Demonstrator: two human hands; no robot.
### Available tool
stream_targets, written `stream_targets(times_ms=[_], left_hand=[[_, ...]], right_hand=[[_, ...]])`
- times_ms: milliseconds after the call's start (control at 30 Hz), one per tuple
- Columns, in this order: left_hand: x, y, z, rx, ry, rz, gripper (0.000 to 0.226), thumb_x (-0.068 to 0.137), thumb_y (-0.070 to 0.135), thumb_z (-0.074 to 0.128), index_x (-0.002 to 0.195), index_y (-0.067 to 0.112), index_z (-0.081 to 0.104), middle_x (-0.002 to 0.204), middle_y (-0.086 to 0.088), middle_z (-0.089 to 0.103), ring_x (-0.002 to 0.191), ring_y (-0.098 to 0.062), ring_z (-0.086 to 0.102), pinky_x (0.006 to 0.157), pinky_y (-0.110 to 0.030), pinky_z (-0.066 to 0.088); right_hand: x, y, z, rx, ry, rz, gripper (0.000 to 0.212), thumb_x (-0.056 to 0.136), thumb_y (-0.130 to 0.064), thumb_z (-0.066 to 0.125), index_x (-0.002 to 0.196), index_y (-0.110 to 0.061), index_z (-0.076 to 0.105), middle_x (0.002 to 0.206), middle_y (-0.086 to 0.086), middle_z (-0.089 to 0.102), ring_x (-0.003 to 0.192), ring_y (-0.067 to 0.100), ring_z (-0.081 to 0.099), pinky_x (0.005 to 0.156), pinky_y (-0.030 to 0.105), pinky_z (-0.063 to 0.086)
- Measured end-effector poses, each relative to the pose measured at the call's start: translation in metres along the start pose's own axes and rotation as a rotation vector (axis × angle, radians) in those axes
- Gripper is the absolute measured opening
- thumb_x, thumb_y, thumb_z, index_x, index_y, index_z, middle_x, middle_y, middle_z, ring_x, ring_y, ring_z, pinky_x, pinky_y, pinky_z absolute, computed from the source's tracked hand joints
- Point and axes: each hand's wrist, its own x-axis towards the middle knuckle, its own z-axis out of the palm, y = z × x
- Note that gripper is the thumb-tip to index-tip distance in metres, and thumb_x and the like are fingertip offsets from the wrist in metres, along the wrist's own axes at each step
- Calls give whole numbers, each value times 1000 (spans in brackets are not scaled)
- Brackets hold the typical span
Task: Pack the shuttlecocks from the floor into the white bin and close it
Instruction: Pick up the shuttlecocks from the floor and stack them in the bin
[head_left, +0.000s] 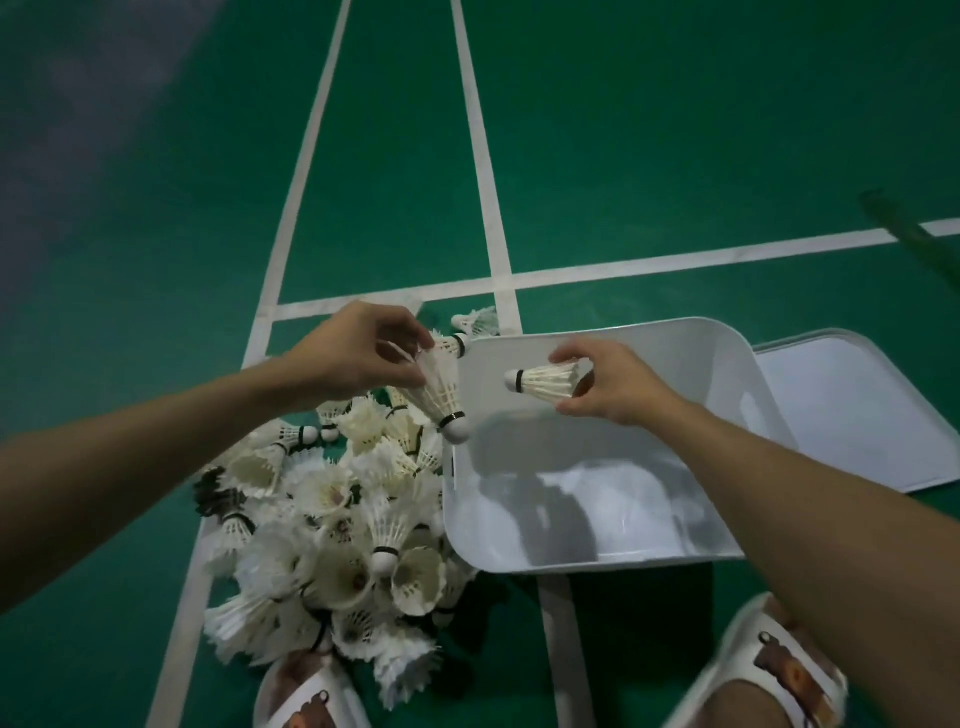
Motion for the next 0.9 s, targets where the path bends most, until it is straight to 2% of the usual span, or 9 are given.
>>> stream_targets(times_ms=[100, 233, 367, 467, 633, 767, 900], left_hand=[[2, -9, -13, -24, -64, -7, 33, 70, 4, 77, 99, 16, 66, 97, 1, 69, 84, -9, 69, 79, -23, 57], [1, -22, -22, -73, -64, -22, 36, 60, 15, 76, 94, 20, 66, 97, 1, 69, 84, -8, 69, 78, -18, 56], [2, -34, -24, -99, -32, -38, 37, 57, 17, 75, 93, 21, 66, 97, 1, 69, 84, -8, 69, 76, -16, 55], [1, -38, -24, -113, -30, -35, 37, 57, 16, 74, 93, 20, 65, 94, 2, 70, 83, -9, 69, 74, -15, 55], [0, -36, -21, -117, -24, -28, 38, 56, 20, 75, 93, 22, 66, 91, 6, 70, 84, -10, 70, 78, -19, 56], [1, -31, -17, -137, -29, -18, 38, 59, 16, 76, 96, 18, 67, 93, 2, 71, 85, -12, 70, 81, -27, 57], [2, -26, -15, -158, -31, -5, 38, 59, 15, 76, 96, 17, 67, 95, 0, 70, 85, -12, 70, 81, -27, 58]], right_hand=[[8, 7, 16, -102, -124, 28, 52, 68, -11, 84, 115, -22, 64, 98, 4, 63, 82, 20, 61, 77, 29, 53], [18, 8, 44, -178, -158, 26, 53, 70, -7, 83, 118, -21, 64, 103, 4, 48, 78, 18, 60, 78, 21, 46], [30, 9, 67, -237, -215, 40, 59, 69, -16, 85, 123, -22, 62, 114, 5, 58, 90, 21, 62, 77, 22, 43], [38, 12, 83, -293, -162, 70, 62, 73, -17, 82, 129, -21, 56, 122, 8, 61, 104, 26, 60, 88, 30, 47], [41, 22, 101, -402, -170, 115, 57, 77, -16, 77, 126, -12, 49, 114, 20, 62, 104, 36, 60, 87, 41, 50], [44, 21, 104, -423, -119, 137, 51, 79, -14, 74, 125, -11, 50, 110, 23, 61, 99, 38, 61, 85, 40, 51], [46, 11, 100, -408, -168, 148, 60, 77, -18, 79, 128, -11, 49, 115, 23, 57, 102, 40, 60, 90, 39, 48]])
